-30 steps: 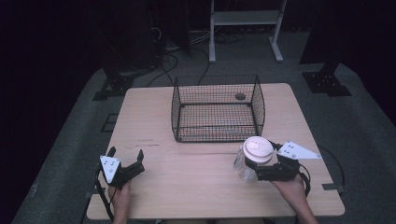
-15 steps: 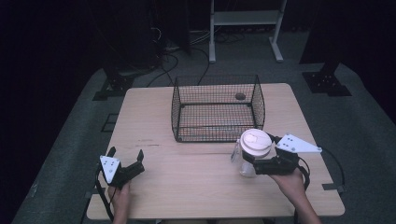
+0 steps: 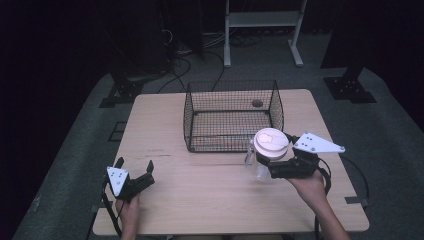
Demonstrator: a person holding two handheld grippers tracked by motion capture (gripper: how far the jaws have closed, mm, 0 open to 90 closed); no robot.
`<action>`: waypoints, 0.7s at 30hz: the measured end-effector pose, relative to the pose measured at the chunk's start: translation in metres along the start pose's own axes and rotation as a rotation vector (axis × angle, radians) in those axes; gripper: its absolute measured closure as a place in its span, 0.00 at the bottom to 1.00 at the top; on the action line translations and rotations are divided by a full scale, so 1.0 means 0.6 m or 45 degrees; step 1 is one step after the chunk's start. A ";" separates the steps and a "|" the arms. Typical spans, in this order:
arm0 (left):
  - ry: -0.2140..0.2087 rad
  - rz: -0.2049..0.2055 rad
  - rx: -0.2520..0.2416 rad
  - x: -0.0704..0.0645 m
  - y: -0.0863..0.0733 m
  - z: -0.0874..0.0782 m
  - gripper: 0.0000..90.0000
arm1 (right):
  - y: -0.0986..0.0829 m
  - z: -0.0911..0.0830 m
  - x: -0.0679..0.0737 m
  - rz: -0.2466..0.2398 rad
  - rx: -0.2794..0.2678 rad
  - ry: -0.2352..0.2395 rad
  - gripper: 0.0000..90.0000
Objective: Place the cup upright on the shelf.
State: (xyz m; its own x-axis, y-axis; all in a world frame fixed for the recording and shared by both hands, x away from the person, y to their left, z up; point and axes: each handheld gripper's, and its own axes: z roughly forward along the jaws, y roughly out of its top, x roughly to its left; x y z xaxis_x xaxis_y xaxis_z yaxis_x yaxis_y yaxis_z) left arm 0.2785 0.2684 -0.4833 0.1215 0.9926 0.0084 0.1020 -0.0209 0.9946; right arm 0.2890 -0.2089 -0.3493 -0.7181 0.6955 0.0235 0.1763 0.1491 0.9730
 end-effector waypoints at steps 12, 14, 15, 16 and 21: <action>0.001 -0.005 -0.002 0.000 0.000 0.000 0.00 | 0.044 0.011 0.000 -0.022 -0.010 0.021 0.05; 0.000 -0.002 0.000 0.001 0.000 0.000 0.00 | 0.048 0.012 0.000 -0.025 -0.011 0.022 0.05; -0.001 -0.002 -0.001 0.001 0.000 0.000 0.00 | 0.051 0.013 0.000 -0.022 -0.010 0.021 0.05; -0.001 -0.002 0.000 0.001 0.000 0.000 0.00 | 0.055 0.014 0.000 -0.028 -0.012 0.018 0.05; 0.001 -0.003 0.002 0.001 0.000 0.000 0.00 | 0.073 0.018 0.000 -0.038 -0.023 0.025 0.05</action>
State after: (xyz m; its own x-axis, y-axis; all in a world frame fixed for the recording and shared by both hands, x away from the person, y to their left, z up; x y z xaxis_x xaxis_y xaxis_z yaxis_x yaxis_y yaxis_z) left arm 0.2783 0.2691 -0.4832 0.1206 0.9927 0.0062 0.1039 -0.0188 0.9944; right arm 0.3039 -0.1946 -0.3091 -0.7361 0.6769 -0.0011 0.1424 0.1565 0.9774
